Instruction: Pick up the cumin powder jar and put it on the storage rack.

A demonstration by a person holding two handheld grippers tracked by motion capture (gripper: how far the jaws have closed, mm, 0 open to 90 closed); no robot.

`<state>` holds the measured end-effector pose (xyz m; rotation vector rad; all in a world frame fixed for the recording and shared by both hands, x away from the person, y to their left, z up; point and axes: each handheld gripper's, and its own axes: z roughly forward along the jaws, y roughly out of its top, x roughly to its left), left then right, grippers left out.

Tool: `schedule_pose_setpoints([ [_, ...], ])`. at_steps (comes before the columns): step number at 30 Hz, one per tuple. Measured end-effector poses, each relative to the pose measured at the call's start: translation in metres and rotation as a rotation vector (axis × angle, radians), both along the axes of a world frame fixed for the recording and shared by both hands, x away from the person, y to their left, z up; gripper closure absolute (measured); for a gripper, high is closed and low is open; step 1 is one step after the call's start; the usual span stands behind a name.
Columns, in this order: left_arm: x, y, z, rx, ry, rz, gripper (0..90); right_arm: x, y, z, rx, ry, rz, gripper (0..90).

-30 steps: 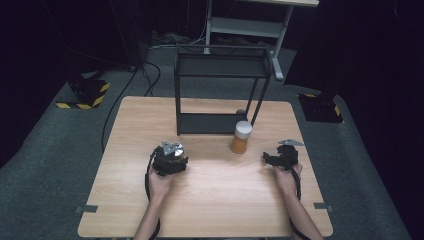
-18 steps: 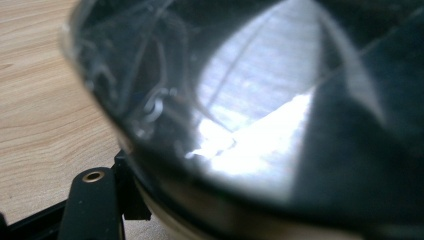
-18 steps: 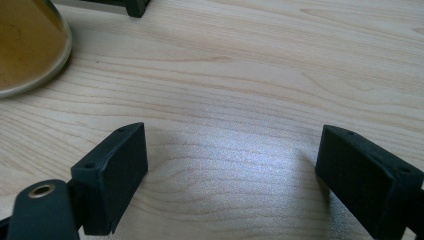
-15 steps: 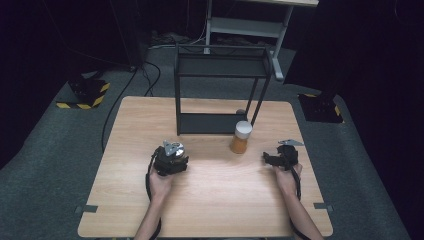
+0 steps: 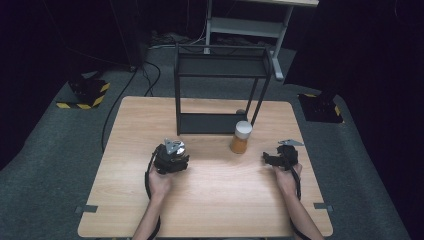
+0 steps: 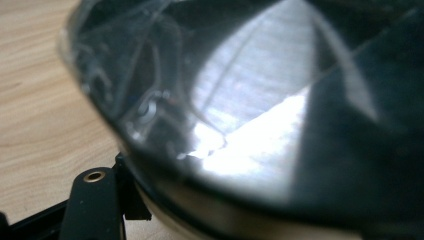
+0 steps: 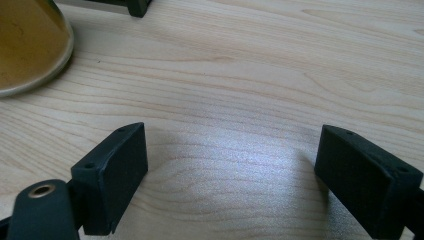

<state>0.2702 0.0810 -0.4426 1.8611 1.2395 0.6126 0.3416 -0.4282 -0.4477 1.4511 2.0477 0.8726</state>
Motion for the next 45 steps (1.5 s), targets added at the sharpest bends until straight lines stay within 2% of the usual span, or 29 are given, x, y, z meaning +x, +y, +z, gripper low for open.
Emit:
schedule_pose_setpoints([
  [1,0.0,0.0,0.0,0.0,0.0,0.0,31.2,0.0,0.0,0.0,0.0,0.0,0.0,13.0],
  [2,0.002,0.001,0.009,0.028,0.004,-0.024,31.2,0.0,0.0,0.0,0.0,0.0,0.001,13.1],
  [8,0.006,-0.002,0.022,0.023,-0.016,-0.048,31.2,0.0,0.0,0.0,-0.003,-0.002,0.001,13.6],
  [9,0.012,0.0,0.035,0.068,0.018,-0.089,31.2,0.0,0.0,0.0,-0.003,-0.002,0.002,13.6],
  [11,0.013,-0.001,0.038,0.074,0.019,-0.098,31.2,0.0,0.0,0.0,-0.002,-0.002,0.002,13.6],
  [18,0.023,-0.003,0.055,0.067,0.023,-0.139,31.2,0.0,0.0,0.0,-0.002,-0.002,0.002,13.6],
  [26,0.035,-0.004,0.085,0.054,0.014,-0.188,31.2,0.0,0.0,0.0,-0.003,-0.002,0.002,13.6],
  [27,0.036,-0.004,0.088,0.038,0.01,-0.19,31.2,0.0,0.0,0.0,-0.003,-0.002,0.002,13.6],
  [28,0.034,-0.007,0.086,-0.017,-0.004,-0.166,31.2,0.0,0.0,0.0,-0.003,-0.002,0.002,13.6],
  [29,0.036,-0.007,0.092,-0.008,-0.002,-0.178,31.2,0.0,0.0,0.0,-0.003,-0.002,0.002,13.6],
  [30,0.041,-0.006,0.103,0.045,0.007,-0.212,31.2,0.0,0.0,0.0,-0.003,-0.002,0.002,13.6],
  [36,0.049,-0.009,0.13,0.037,-0.004,-0.248,31.2,0.0,0.0,0.0,-0.003,-0.001,0.002,13.6],
  [37,0.048,-0.011,0.129,0.003,-0.022,-0.234,31.2,0.0,0.0,0.0,-0.003,-0.001,0.002,13.6],
  [38,0.051,-0.012,0.134,-0.005,-0.024,-0.24,31.2,0.0,0.0,0.0,-0.003,-0.001,0.002,13.6],
  [43,0.059,-0.014,0.156,-0.007,-0.027,-0.266,31.2,0.0,0.0,0.0,-0.003,-0.002,0.002,13.6],
  [44,0.064,-0.013,0.166,0.016,-0.01,-0.29,31.2,0.0,0.0,0.0,-0.003,-0.002,0.002,13.6],
  [45,0.065,-0.014,0.169,0.016,-0.012,-0.293,31.2,0.0,0.0,0.0,-0.003,-0.002,0.002,13.6],
])
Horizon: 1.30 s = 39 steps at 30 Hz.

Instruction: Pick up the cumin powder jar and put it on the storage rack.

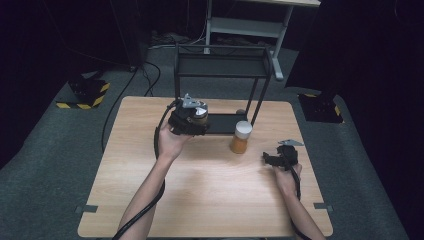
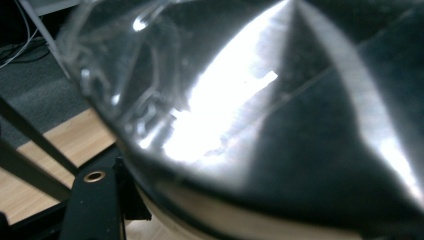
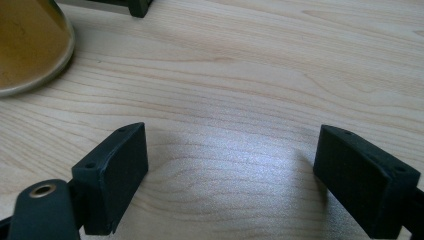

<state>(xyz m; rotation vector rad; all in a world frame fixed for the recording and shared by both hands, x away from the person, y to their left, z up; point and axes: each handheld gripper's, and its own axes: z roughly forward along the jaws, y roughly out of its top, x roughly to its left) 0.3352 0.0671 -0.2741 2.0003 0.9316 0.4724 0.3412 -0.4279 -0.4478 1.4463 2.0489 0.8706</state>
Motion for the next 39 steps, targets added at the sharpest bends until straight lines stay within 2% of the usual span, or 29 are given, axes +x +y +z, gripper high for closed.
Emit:
schedule_pose_setpoints([
  [1,0.002,-0.001,0.004,-0.001,0.0,-0.004,31.2,0.0,0.0,0.0,0.0,0.0,0.0,13.6],
  [2,0.001,-0.004,0.003,-0.032,-0.01,0.012,31.2,0.0,0.0,0.0,0.0,0.0,0.0,13.6],
  [11,0.018,-0.017,0.04,-0.034,-0.01,-0.009,31.2,0.0,0.0,0.0,0.0,0.0,-0.001,13.5],
  [13,0.019,-0.019,0.042,-0.031,-0.013,-0.008,31.2,0.0,0.0,0.0,0.0,0.0,-0.001,13.5],
  [16,0.023,-0.027,0.052,-0.054,-0.013,0.008,31.2,0.0,0.0,0.0,0.0,0.0,-0.002,13.3],
  [17,0.023,-0.027,0.052,-0.054,-0.013,0.008,31.2,0.0,0.0,0.0,0.0,0.0,-0.002,13.3],
  [20,0.031,-0.029,0.064,-0.064,-0.006,-0.001,31.2,0.0,0.0,0.0,0.0,0.0,-0.002,13.3],
  [21,0.031,-0.029,0.064,-0.064,-0.006,-0.001,31.2,0.0,0.0,0.0,0.0,0.0,-0.002,13.3],
  [22,0.036,-0.028,0.072,-0.023,0.001,-0.026,31.2,0.0,0.0,0.0,0.0,-0.001,-0.003,13.3],
  [23,0.038,-0.03,0.075,-0.025,0.001,-0.025,31.2,0.0,0.0,0.0,0.001,-0.001,-0.003,13.3],
  [27,0.044,-0.036,0.086,-0.018,-0.001,-0.007,31.2,0.0,0.0,0.0,0.002,0.002,-0.003,13.4],
  [28,0.048,-0.039,0.092,-0.021,-0.005,0.01,31.3,0.0,0.0,0.0,0.002,0.001,-0.002,13.4],
  [30,0.049,-0.04,0.095,-0.022,-0.006,0.014,31.3,0.0,0.0,0.0,0.003,0.002,-0.003,13.4],
  [31,0.054,-0.043,0.102,-0.024,-0.011,0.032,31.3,0.0,0.0,0.0,0.002,0.001,-0.002,13.4],
  [35,0.058,-0.045,0.108,-0.028,-0.017,0.051,31.3,0.0,0.0,0.0,0.002,0.001,-0.002,13.1],
  [39,0.064,-0.05,0.115,-0.033,-0.029,0.096,31.2,0.0,0.0,0.0,0.003,0.002,-0.004,12.8],
])
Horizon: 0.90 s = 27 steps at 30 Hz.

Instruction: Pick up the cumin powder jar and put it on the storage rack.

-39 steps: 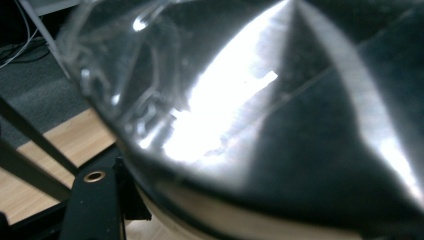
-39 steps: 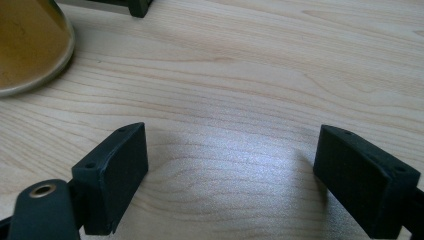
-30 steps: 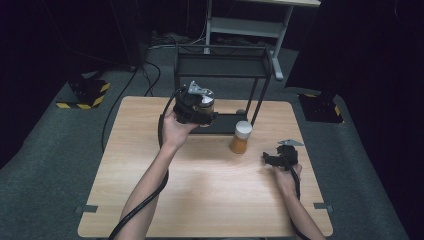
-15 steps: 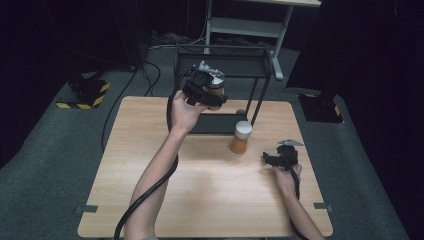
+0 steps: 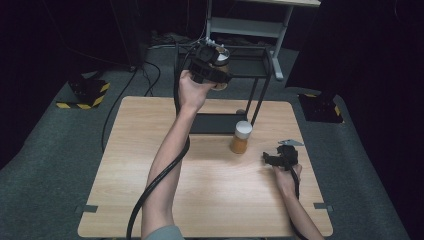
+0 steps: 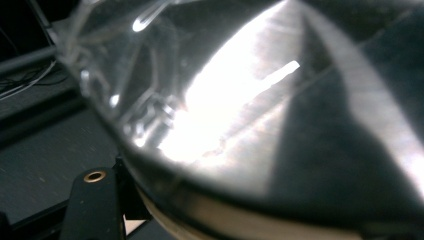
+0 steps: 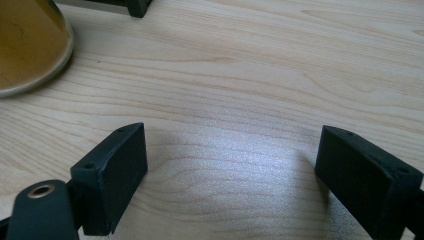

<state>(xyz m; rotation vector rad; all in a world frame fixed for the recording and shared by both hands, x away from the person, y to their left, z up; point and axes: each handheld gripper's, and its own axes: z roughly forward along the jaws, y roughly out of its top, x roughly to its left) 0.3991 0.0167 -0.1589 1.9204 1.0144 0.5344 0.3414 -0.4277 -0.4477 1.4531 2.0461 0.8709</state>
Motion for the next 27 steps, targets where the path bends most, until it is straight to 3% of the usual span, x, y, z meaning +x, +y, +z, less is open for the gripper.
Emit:
schedule_pose_setpoints([
  [10,0.021,-0.014,0.001,-0.016,-0.007,0.129,31.3,0.0,-0.001,0.0,0.003,0.002,0.002,12.9],
  [17,0.033,-0.024,0.002,0.012,-0.001,0.151,31.2,0.001,-0.001,0.0,0.003,0.003,0.008,12.8],
  [18,0.039,-0.023,0.009,0.055,0.026,0.127,31.2,0.001,-0.001,0.0,0.003,0.003,0.008,12.8],
  [19,0.039,-0.026,0.001,-0.003,0.017,0.158,31.2,0.001,-0.001,0.0,0.002,0.003,0.009,12.8],
  [27,0.045,-0.033,0.0,-0.002,0.017,0.186,31.2,0.001,-0.001,0.0,0.003,0.004,0.012,12.8],
])
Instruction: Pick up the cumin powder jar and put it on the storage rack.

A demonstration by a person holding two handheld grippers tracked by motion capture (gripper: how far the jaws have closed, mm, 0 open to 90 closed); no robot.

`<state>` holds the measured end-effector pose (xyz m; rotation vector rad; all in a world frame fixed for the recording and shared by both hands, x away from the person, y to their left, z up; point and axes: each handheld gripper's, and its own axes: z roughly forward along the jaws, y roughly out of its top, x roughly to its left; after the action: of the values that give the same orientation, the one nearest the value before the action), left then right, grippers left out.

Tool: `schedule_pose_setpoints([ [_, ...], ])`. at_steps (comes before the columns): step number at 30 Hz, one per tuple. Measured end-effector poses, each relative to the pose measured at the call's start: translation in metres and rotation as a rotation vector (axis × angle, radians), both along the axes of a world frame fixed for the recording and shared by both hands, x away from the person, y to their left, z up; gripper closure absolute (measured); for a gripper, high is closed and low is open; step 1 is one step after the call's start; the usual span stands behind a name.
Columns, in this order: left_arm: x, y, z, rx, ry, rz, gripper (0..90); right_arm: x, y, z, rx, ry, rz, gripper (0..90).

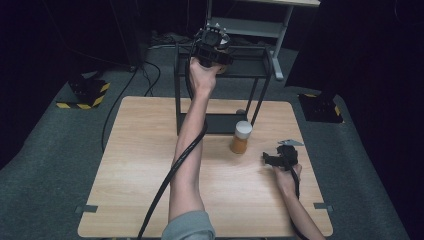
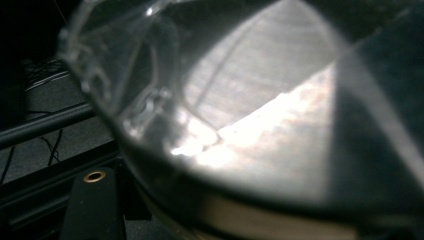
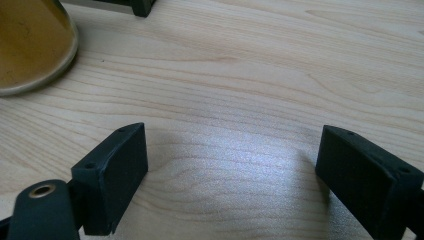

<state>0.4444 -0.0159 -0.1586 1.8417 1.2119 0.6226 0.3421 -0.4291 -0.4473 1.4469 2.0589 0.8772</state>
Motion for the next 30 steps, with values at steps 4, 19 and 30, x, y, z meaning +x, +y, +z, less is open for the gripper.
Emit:
schedule_pose_setpoints([
  [4,0.003,-0.005,0.001,0.019,0.001,0.003,31.2,0.0,0.0,0.0,0.0,-0.001,0.004,12.8],
  [19,0.003,-0.008,0.0,0.017,0.009,0.018,7.6,0.0,-0.001,0.0,0.0,0.0,0.007,12.7],
  [30,-0.02,-0.002,-0.009,0.016,-0.033,0.017,0.3,0.0,-0.001,0.0,0.0,0.0,0.007,12.7],
])
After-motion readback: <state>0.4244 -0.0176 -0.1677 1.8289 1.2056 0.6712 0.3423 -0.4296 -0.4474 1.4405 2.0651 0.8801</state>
